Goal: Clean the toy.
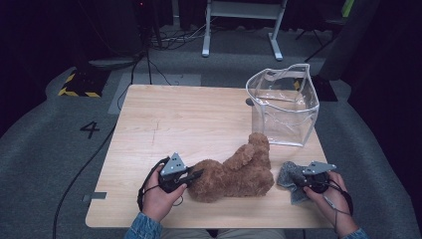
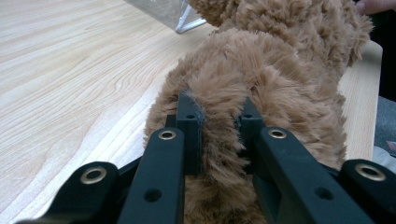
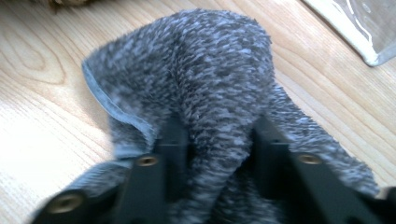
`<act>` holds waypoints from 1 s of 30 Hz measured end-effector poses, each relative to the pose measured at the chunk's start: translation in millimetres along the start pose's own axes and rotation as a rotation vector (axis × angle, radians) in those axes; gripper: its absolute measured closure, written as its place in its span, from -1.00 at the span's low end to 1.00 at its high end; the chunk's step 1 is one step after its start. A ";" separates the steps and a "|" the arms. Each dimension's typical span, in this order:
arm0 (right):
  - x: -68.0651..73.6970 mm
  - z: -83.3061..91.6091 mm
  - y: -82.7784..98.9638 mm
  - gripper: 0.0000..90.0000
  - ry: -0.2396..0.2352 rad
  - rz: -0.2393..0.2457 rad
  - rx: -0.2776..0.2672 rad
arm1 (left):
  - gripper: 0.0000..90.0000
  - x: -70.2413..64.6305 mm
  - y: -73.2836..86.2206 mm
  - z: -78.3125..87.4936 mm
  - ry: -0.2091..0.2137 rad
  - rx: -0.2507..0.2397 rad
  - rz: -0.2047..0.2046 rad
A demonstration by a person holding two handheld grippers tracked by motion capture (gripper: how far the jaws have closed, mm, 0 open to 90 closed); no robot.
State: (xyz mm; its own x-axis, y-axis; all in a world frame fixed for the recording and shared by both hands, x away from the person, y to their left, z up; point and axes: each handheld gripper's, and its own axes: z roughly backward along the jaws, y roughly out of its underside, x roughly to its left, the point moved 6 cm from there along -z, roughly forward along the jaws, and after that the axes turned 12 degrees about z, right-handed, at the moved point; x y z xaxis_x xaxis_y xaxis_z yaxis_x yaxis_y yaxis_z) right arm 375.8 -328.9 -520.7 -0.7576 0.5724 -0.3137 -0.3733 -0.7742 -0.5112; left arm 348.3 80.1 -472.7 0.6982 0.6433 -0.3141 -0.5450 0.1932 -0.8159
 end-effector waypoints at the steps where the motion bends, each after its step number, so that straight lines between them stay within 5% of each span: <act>1: -0.9 2.2 -0.8 0.57 -0.016 -0.008 -0.014 | 0.72 0.0 0.0 0.0 0.000 0.000 0.000; 4: -0.3 14.7 -11.0 0.60 -0.073 -0.065 -0.113 | 0.72 0.3 -0.3 -0.2 -0.001 -0.003 0.002; 6: -0.3 31.4 -25.0 0.60 -0.070 -0.052 -0.176 | 0.72 0.4 -0.2 -0.3 0.001 -0.001 0.005; 8: 4.0 60.8 -55.0 0.60 -0.077 -0.021 -0.283 | 0.72 0.6 -0.3 -0.4 -0.001 -0.001 0.005; 15: 21.7 97.9 -111.8 0.60 -0.113 0.095 -0.405 | 0.72 0.6 0.1 -0.3 -0.003 -0.003 0.003; 21: 57.4 100.3 -163.6 0.59 -0.220 0.179 -0.482 | 0.73 -0.7 0.5 -0.2 -0.002 -0.007 0.002; 22: 62.5 96.5 -173.6 0.59 -0.225 0.225 -0.505 | 0.73 -1.0 0.5 -0.1 -0.003 -0.008 0.001; 30: 116.1 60.1 -230.4 0.59 -0.347 0.337 -0.554 | 0.73 -1.5 1.4 0.0 -0.003 -0.007 -0.005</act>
State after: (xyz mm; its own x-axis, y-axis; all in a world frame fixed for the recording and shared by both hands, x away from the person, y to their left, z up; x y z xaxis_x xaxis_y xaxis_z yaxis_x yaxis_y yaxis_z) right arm 341.6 -100.3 -391.2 -0.9438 0.1378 -0.3003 0.1652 -0.5903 -0.7901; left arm 346.5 79.4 -473.4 0.6994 0.6445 -0.3089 -0.5386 0.1912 -0.8206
